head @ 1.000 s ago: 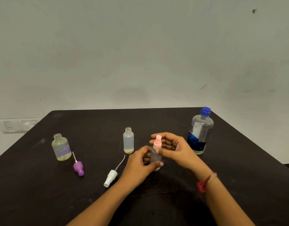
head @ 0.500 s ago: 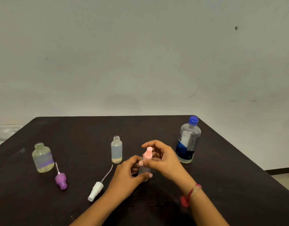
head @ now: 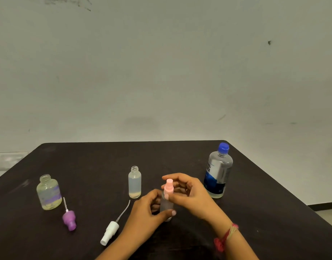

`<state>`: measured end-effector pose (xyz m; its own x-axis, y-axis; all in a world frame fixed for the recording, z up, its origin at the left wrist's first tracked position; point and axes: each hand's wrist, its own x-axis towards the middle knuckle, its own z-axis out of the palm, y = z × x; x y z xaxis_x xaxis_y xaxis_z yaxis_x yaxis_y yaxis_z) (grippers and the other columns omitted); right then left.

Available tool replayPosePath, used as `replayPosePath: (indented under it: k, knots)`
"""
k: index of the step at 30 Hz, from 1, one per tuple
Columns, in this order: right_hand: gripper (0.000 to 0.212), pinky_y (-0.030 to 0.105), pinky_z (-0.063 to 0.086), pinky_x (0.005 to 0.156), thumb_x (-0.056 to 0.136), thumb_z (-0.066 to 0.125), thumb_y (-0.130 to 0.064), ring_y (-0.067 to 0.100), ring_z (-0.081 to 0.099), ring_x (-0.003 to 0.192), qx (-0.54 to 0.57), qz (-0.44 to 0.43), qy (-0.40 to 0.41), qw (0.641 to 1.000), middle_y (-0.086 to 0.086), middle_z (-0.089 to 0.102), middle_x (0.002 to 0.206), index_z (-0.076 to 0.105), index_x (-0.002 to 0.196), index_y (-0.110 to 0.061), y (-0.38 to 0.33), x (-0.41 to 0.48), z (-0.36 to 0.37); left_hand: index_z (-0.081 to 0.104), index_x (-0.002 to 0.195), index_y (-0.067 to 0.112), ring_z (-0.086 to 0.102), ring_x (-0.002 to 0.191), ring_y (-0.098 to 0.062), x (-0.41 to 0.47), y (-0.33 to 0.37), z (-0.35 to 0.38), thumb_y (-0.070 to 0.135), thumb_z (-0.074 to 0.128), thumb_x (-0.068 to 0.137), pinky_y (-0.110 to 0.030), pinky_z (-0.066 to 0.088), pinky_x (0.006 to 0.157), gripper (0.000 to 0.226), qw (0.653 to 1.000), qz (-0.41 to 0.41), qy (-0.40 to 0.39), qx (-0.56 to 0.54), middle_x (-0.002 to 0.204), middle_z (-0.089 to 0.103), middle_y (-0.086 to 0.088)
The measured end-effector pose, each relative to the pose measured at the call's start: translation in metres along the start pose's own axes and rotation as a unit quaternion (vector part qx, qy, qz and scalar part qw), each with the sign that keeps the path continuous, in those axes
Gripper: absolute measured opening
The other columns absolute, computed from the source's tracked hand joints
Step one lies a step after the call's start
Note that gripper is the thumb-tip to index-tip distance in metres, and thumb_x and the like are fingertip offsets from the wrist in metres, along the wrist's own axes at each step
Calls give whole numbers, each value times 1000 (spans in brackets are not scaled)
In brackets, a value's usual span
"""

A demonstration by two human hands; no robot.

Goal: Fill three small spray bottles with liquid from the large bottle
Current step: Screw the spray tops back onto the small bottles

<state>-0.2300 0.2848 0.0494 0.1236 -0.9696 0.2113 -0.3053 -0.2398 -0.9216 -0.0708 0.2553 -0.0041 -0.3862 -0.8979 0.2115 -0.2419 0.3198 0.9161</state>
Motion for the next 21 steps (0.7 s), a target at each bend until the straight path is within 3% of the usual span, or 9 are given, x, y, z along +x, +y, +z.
replayPosePath:
  k: [5, 11, 16, 21]
  knots:
    - [51, 29, 56, 84, 68, 83, -9, 14, 67, 95, -3, -2, 54, 999, 2, 65, 99, 61, 110, -26, 4, 1, 5, 64, 99, 28, 65, 94, 2, -2, 1, 0, 22, 80, 73, -22, 53, 88, 31, 1000, 7, -4, -6, 97, 71, 16]
    - [57, 24, 52, 90, 78, 74, -10, 5, 61, 109, -6, -11, -10, 1000, -7, 61, 121, 52, 124, -36, 1, -1, 2, 63, 101, 28, 66, 96, 0, -1, 1, -1, 23, 80, 73, -26, 53, 89, 33, 1000, 4, -11, -16, 99, 71, 16]
    - [49, 23, 52, 91, 84, 66, -2, 6, 63, 109, -4, -9, -27, 1000, -3, 68, 113, 54, 124, -27, 1, -1, -2, 62, 102, 29, 65, 95, 2, -1, 1, 0, 24, 80, 73, -25, 53, 90, 34, 1000, -3, -7, -11, 98, 71, 16]
    - [38, 23, 55, 80, 74, 78, -8, 12, 67, 95, -4, -10, 27, 1000, 1, 68, 97, 64, 106, -23, 5, 1, 1, 63, 100, 30, 65, 95, 2, -1, 0, 1, 26, 80, 73, -26, 53, 90, 32, 1000, 7, -4, 0, 97, 71, 14]
